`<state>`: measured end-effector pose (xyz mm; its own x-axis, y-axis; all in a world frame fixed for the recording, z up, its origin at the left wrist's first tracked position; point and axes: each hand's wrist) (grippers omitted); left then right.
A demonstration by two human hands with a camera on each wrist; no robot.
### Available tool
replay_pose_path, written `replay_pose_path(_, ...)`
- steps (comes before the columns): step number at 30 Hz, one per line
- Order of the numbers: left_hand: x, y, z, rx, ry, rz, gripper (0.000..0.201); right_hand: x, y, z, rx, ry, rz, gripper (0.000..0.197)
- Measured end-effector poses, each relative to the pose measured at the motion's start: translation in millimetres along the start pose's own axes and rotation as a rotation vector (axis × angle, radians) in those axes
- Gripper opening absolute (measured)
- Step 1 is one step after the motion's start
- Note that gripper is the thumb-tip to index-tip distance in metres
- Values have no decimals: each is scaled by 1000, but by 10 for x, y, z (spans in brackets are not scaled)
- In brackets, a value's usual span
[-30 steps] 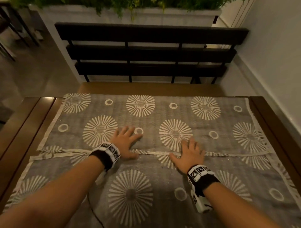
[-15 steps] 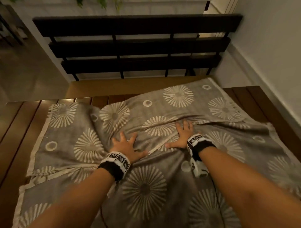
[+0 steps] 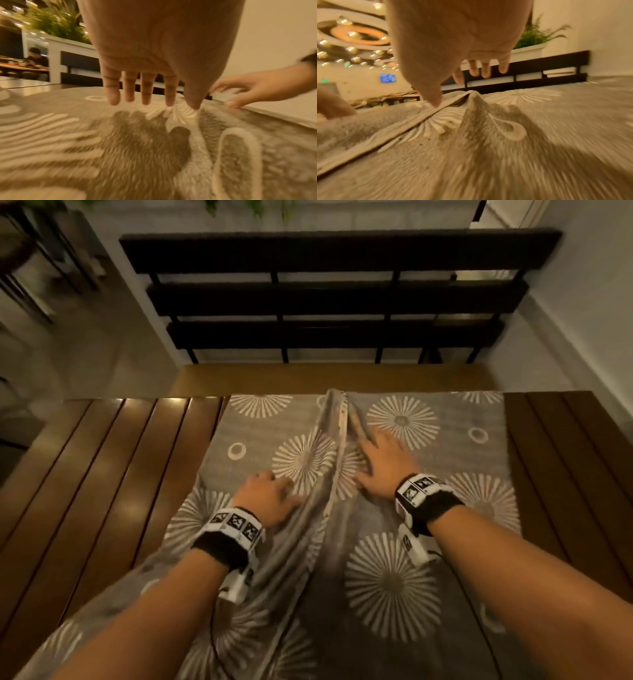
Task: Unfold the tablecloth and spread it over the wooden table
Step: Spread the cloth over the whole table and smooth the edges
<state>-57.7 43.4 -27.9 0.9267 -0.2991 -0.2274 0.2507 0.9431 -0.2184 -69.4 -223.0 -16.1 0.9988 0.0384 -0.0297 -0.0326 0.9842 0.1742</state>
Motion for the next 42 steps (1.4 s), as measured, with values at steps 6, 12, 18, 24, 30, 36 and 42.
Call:
replay_pose_path(6,-53,557,-137,125,132,110,95,-690,-428,-158,110,279,-539,102)
replay_pose_path(12,-508,174,-282,171,111,205,105,-729,-700,-248,56,271,-396,116)
replay_pose_path(18,-438,125,-205,66,143,260,105,-624,-516,-237,27,176,-153,76)
replay_pose_path(24,-539,245,-133,56,190,177,112,-870,-454,-442,88,169,-225,63)
replay_pose_path(30,-640,226,-211,60,206,164,115,-976,-410,-380,82,210,-265,62)
replay_pose_path(36,-711,67,-441,144,-34,-2,87,-993,-145,-380,-5,204,-233,60)
replay_pose_path(42,-650,-11,-617,101,113,22,74,-1189,124,-583,16,281,-38,64)
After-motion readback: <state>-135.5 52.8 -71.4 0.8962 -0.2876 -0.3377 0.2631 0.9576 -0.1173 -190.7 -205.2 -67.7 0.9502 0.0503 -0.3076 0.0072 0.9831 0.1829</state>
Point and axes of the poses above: each hand's wrist, its own x-axis towards the middle knuckle, its own z-axis out of the back of the hand, y = z × x, and after that the axes turned 11 degrees about -y, right-handed
